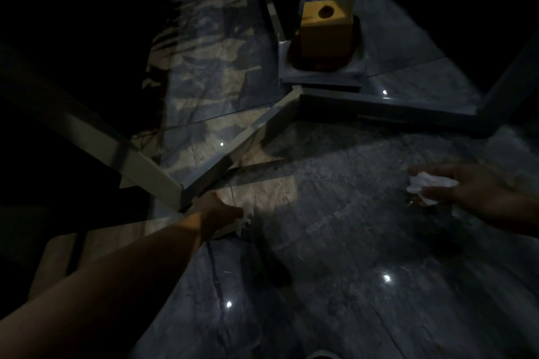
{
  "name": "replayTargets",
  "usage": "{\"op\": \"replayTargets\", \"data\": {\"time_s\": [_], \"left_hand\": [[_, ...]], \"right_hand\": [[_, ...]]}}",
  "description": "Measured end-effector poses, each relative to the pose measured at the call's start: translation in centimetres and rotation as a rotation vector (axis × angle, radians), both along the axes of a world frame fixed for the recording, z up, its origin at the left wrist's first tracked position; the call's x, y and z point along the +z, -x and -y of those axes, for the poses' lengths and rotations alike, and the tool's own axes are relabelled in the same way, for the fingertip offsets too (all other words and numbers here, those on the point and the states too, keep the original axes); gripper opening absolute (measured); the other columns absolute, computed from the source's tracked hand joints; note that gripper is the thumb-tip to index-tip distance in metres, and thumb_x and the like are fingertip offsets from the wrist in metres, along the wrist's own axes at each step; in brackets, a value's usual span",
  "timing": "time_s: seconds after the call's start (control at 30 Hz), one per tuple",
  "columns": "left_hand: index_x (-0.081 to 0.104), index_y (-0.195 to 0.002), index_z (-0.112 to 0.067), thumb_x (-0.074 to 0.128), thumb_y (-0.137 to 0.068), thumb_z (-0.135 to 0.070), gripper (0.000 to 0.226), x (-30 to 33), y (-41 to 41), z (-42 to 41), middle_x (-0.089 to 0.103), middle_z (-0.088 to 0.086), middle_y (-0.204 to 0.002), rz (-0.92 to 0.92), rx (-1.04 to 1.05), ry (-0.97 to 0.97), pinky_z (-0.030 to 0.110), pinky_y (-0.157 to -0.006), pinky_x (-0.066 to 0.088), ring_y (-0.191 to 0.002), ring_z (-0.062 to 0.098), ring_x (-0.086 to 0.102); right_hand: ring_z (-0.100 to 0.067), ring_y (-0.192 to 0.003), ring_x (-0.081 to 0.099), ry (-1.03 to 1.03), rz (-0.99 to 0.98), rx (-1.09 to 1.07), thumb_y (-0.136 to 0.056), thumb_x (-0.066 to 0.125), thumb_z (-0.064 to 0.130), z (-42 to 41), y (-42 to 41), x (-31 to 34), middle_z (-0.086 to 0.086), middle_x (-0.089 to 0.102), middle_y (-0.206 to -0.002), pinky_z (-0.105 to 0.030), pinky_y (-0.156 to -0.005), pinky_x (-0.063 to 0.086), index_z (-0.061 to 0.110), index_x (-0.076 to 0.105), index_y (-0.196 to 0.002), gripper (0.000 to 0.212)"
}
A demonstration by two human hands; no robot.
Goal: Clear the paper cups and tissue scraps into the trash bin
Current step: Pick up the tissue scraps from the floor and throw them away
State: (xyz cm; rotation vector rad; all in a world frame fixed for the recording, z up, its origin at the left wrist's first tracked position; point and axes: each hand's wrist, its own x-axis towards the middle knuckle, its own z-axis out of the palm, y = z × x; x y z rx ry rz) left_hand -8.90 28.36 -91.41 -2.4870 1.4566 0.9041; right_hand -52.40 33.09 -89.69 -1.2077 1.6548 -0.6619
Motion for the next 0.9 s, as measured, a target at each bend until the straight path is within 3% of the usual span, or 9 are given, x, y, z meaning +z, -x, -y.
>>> {"op": "replayTargets", "data": {"time_s": [0.1,0.2,0.33,0.43,0.53,0.67,0.73,0.8,0.9], "left_hand": [[0.051,-0.136,-0.014,0.088,-0.052,-0.057,0.101,-0.9,0.1,-0.9,0.055,0.014,-0.138,-0.055,0.011,-0.057,0.032,-0.093,0.051,-0.123,0.030,0.054],[0.059,-0.118,-0.015,0.090,-0.040,-0.060,0.095,-2.5,-0.2,-0.8,0.063,0.017,-0.120,-0.147,-0.006,-0.095,0.026,-0.049,0.054,-0.098,0.030,0.066],[0.055,-0.098,-0.020,0.092,-0.052,-0.033,0.061,-1.3,2.1,-1.6,0.056,0.008,-0.110,-0.177,-0.087,-0.083,0.038,-0.074,0.062,-0.094,0.024,0.063],[0.063,-0.090,-0.010,0.080,-0.075,-0.005,0.023,-1.1,4.1,-1.5,0.064,0.009,-0.095,-0.237,-0.115,-0.133,0.037,-0.078,0.061,-0.086,0.023,0.067],[0.066,-0.092,-0.006,0.073,-0.081,-0.001,0.013,-0.8,5.0,-0.1,0.065,0.011,-0.093,-0.325,-0.079,-0.124,0.039,-0.076,0.062,-0.089,0.027,0.069],[0.063,-0.104,-0.005,0.062,-0.091,-0.005,0.013,0.1,5.8,0.9,0.068,0.016,-0.101,-0.614,-0.019,-0.218,0.027,-0.058,0.059,-0.081,0.023,0.069],[0.061,-0.106,-0.003,0.053,-0.096,-0.004,0.013,0.8,6.4,1.1,0.067,0.015,-0.095,-0.773,0.018,-0.270,0.025,-0.055,0.058,-0.077,0.021,0.067],[0.057,-0.114,-0.001,0.046,-0.098,-0.002,0.019,1.2,7.4,1.4,0.064,0.018,-0.096,-0.916,0.071,-0.310,0.031,-0.059,0.059,-0.077,0.023,0.067],[0.056,-0.118,-0.004,0.045,-0.098,-0.003,0.022,2.0,9.2,2.1,0.064,0.015,-0.103,-0.958,0.007,-0.305,0.032,-0.060,0.059,-0.080,0.022,0.071]], "right_hand": [[0.004,-0.067,0.066,-0.025,-0.007,0.034,-0.078,0.066,-0.010,-0.2,0.5,0.2,-0.019,0.068,-0.107,-0.002,-0.056,0.048,0.016,0.066,-0.103,0.036],[0.003,-0.059,0.066,-0.039,0.004,0.038,-0.078,0.070,-0.002,-0.5,0.8,0.4,-0.019,0.071,-0.104,-0.010,-0.048,0.050,0.017,0.065,-0.107,0.035],[-0.013,-0.081,0.072,-0.058,0.098,0.011,-0.026,0.087,0.064,-0.9,0.8,0.6,-0.007,0.073,-0.100,-0.019,-0.068,0.059,0.025,0.069,-0.099,0.085],[-0.025,-0.086,0.071,-0.070,0.130,0.004,-0.013,0.079,0.075,-1.0,1.2,0.3,-0.003,0.075,-0.095,-0.035,-0.072,0.059,0.031,0.072,-0.093,0.091],[-0.039,-0.099,0.068,-0.068,0.136,-0.016,-0.025,0.085,0.063,-1.2,1.3,0.6,-0.013,0.074,-0.104,-0.059,-0.086,0.050,0.030,0.073,-0.092,0.076],[-0.038,-0.100,0.068,-0.043,0.210,-0.070,-0.032,0.091,0.053,-1.4,1.6,1.0,-0.017,0.074,-0.104,-0.046,-0.084,0.054,0.024,0.073,-0.091,0.068],[-0.045,-0.105,0.064,-0.038,0.238,-0.072,-0.065,0.084,0.014,-1.4,1.3,1.4,-0.025,0.069,-0.109,-0.040,-0.080,0.054,0.020,0.070,-0.092,0.030],[-0.048,-0.108,0.061,-0.030,0.240,-0.073,-0.078,0.065,-0.012,-1.2,2.1,0.7,-0.027,0.066,-0.114,-0.039,-0.079,0.054,0.017,0.068,-0.096,0.035],[-0.046,-0.107,0.062,-0.022,0.234,-0.084,-0.079,0.061,-0.015,-1.6,2.9,0.8,-0.023,0.068,-0.112,-0.040,-0.081,0.054,0.012,0.066,-0.104,0.036]]}}
